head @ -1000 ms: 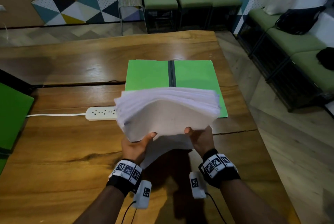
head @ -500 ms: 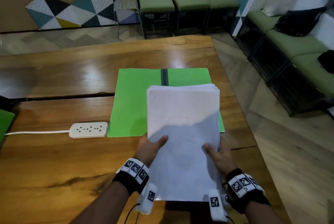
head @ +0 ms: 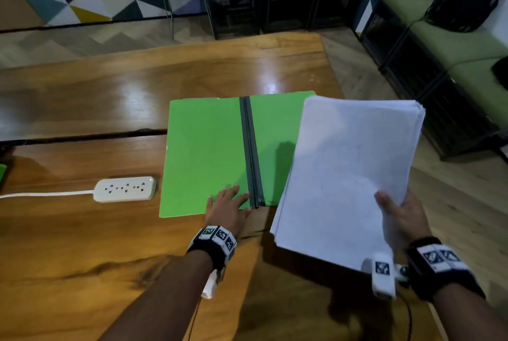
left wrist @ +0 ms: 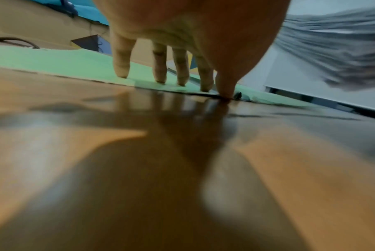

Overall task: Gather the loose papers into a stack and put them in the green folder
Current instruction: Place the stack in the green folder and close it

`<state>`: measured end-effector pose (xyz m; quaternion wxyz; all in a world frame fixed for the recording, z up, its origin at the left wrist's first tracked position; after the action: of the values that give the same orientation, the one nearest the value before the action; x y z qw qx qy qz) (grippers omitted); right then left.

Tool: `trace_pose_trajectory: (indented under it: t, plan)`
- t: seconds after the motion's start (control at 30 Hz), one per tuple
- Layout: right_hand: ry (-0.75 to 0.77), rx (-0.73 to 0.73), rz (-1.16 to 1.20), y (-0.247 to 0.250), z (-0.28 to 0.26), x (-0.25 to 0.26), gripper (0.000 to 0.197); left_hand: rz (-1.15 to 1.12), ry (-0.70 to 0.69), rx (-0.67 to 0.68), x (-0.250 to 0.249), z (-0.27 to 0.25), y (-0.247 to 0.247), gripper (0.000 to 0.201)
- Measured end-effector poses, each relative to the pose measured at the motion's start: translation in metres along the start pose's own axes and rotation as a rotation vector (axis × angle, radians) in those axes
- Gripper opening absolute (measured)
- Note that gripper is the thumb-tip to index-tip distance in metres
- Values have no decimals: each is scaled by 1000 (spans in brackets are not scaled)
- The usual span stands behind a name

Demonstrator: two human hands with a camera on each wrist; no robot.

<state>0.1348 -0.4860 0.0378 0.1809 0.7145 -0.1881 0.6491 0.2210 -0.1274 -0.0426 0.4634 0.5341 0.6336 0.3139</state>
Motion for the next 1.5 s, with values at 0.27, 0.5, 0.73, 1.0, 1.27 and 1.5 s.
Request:
trace_pose_trajectory:
  t: [0.27, 0.5, 0.73, 1.0, 1.27, 1.5]
  plan:
    - [-3, 66, -125, 1, -13, -3, 48, 99, -17, -35, 4, -67, -15, 34]
    - [-80, 142, -229, 3, -68, -22, 28, 114, -48, 53, 36, -146, -36, 37]
    - [-196, 204, -184, -6, -122, -50, 40, 129, -103, 83, 81, -218, -65, 35]
    - [-296, 215, -193, -14, -139, -103, 62, -39, -95, 102, 87, -226, -65, 35]
    - [-261, 173, -541, -23, -143, -108, 45, -393, -27, 200, 25, -175, -54, 64]
    - [-340, 168, -1167, -28, -154, -98, 70, -399, 54, 223, 8, -172, -68, 66]
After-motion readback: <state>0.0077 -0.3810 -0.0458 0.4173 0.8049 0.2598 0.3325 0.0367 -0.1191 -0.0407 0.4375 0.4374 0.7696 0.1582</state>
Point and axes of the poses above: each hand's wrist, its own z-axis towards the middle knuckle, its own y-axis out of the back of the hand, x = y × z, the point moved 5 cm from there along z, towards the middle knuckle, and after that the axes turned 8 degrees about y, right-handed, at the moved point
